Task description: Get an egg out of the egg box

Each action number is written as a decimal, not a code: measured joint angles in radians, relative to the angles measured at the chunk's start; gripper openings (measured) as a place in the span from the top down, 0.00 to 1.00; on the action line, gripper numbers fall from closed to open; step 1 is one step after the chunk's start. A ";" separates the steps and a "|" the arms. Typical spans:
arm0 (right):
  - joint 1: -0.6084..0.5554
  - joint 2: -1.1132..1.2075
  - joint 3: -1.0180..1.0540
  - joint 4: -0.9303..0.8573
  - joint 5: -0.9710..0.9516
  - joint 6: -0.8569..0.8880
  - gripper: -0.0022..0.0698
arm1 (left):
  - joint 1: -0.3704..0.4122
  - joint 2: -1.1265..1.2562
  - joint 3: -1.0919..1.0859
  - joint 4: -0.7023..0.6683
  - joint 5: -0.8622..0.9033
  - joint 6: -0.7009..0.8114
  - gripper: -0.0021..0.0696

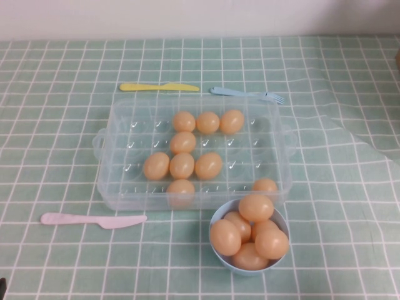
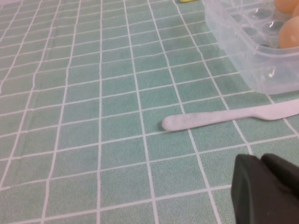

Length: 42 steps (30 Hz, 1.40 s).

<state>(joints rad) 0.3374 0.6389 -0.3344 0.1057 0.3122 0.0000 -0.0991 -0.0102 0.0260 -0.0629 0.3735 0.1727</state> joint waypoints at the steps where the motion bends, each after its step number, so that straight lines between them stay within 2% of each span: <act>1: -0.036 -0.043 0.046 0.000 -0.047 0.000 0.99 | 0.000 0.000 0.000 0.000 0.000 0.000 0.98; 6: -0.219 -0.316 0.253 0.021 -0.214 0.000 0.99 | 0.000 0.000 0.000 0.000 0.000 0.000 0.98; 14: -0.353 -0.618 0.346 0.038 -0.166 0.000 0.99 | 0.000 0.000 0.000 0.000 0.000 0.000 0.98; 26: -0.337 -0.646 0.360 0.011 0.040 0.000 0.99 | 0.000 0.000 0.000 0.001 0.000 0.000 0.98; 42: -0.324 -0.646 0.360 0.036 0.051 -0.049 0.99 | 0.000 0.000 0.000 0.001 0.000 0.000 0.98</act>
<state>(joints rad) 0.0132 -0.0069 0.0257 0.1421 0.3629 -0.0490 -0.0991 -0.0102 0.0260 -0.0622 0.3735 0.1727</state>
